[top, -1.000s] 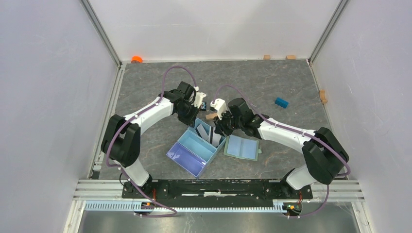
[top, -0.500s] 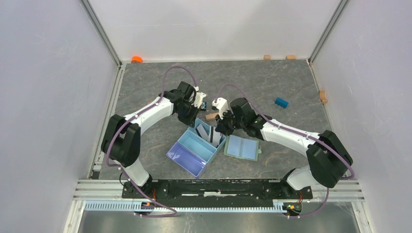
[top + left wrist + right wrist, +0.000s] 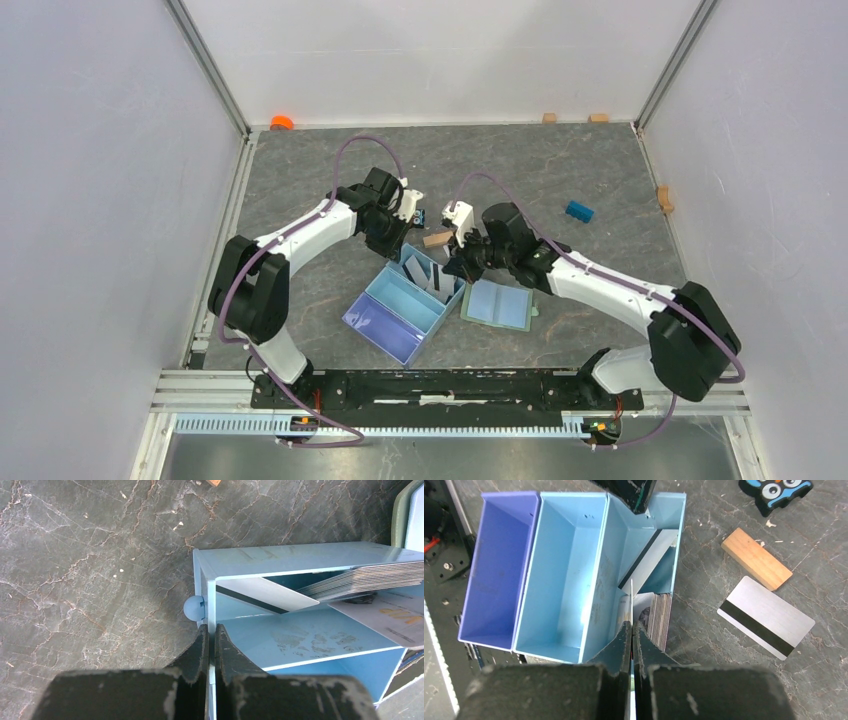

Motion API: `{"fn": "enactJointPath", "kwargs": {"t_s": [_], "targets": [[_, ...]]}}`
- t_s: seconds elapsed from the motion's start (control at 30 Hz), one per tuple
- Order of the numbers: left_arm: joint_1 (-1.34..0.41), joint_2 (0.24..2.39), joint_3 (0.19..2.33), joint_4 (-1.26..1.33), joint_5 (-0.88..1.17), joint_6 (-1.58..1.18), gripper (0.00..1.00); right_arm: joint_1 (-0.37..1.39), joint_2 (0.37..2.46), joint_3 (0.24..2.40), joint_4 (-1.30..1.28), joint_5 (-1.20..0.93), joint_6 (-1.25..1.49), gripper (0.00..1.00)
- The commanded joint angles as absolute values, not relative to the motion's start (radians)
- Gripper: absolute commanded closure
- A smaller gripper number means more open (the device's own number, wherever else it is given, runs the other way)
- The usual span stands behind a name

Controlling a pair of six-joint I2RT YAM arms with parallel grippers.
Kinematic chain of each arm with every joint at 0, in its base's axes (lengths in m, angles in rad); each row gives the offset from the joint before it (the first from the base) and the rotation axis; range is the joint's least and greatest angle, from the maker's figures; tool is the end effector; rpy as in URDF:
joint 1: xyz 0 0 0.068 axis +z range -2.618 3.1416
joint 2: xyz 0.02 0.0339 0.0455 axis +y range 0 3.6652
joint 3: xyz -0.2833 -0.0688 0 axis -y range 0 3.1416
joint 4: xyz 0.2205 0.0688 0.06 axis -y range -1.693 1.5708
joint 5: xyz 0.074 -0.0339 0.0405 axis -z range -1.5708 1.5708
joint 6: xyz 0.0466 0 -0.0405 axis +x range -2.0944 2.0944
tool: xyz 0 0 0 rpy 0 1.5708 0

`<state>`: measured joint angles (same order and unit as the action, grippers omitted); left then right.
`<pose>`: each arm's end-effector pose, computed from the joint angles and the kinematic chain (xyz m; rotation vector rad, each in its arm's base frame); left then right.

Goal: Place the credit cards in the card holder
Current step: Pick up the credit card from the storage box.

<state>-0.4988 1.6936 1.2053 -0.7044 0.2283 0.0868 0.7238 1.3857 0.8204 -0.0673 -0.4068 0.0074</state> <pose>0.2774 -0.1631 0.2333 0.8633 2.6517 -0.4220 0.1979 0.1995 0.2555 -1.0153 2.0372 0.8463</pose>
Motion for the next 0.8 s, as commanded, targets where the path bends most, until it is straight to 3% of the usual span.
{"fn": "enactJointPath", "kwargs": {"t_s": [0.0, 0.77], "targets": [[-0.479, 1.751, 1.203, -0.719, 0.147, 0.079, 0.98, 0.715, 1.308, 0.82, -0.022, -0.382, 0.055, 1.0], [-0.237, 1.733, 1.209, -0.754, -0.034, 0.032, 0.98, 0.558, 1.076, 0.791, -0.21, -0.256, 0.064, 1.0]]}}
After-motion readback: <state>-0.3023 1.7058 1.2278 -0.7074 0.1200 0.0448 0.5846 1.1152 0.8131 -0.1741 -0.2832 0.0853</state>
